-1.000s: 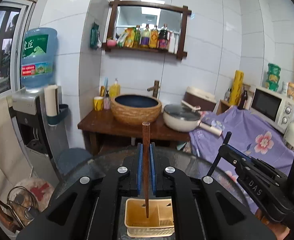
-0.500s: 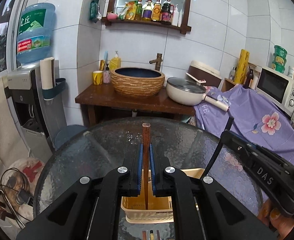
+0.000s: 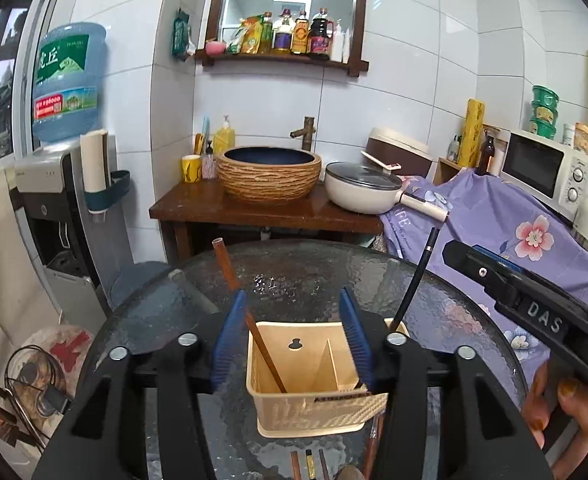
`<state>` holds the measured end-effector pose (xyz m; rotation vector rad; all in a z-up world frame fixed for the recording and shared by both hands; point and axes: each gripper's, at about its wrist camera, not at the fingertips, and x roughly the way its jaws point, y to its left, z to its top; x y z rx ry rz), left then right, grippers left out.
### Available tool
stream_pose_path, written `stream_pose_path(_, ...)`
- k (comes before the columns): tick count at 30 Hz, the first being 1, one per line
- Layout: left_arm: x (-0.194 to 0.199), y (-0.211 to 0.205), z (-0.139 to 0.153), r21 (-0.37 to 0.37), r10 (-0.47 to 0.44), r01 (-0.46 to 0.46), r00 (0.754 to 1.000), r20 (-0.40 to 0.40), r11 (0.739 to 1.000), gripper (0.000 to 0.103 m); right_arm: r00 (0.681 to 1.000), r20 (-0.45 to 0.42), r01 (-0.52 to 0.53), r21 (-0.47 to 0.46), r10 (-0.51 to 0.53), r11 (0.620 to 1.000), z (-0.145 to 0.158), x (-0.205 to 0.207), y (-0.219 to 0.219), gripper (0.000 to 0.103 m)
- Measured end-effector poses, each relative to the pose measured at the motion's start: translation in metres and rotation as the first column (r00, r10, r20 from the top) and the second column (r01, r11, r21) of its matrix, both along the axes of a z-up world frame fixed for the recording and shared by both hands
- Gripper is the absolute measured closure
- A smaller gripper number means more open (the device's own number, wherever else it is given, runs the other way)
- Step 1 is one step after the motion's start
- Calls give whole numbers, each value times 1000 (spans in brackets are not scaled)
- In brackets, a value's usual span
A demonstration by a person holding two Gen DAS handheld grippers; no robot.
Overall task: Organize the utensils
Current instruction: 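Open both tools to release the chopsticks into the basket, then grasp a wooden chopstick with the left tool while the right grasps another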
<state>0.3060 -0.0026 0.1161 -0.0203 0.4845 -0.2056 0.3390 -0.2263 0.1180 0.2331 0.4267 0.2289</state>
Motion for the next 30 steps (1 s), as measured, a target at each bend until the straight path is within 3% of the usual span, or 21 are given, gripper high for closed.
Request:
stream_pose_path(5, -33, 12, -8, -29, -30, 31, 1000, 7, 999, 26, 1000, -16, 2, 29, -2, 1000, -9, -23, -15, 56)
stream_pose_path(8, -52, 20, -25, -13, -35, 35, 999, -11, 999, 26, 998, -57, -2, 3, 2, 1000, -27, -38, -21, 55)
stream_pose_path(13, -68, 25, -74, 68, -30, 37, 994, -106, 997, 26, 974, -226, -31, -78, 13, 996, -82, -53, -18, 55)
stream_pose_path(17, -74, 29, -121, 63, -44, 61, 971, -235, 996, 46, 942, -335, -96, -195, 26, 976, -130, -61, 1, 55)
stream_pose_path(20, -79, 29, -148, 41, -69, 86, 949, -309, 995, 56, 915, -401, -143, -213, 47, 966, -159, -67, 15, 55)
stream_pose_path(25, -92, 24, -171, 32, -99, 118, 932, -349, 992, 60, 895, -444, -151, -226, 36, 962, -182, -70, 24, 56)
stream_pose_path(30, -85, 30, -181, 18, -77, 90, 926, -369, 996, 66, 885, -465, -147, -233, 22, 961, -190, -67, 28, 58)
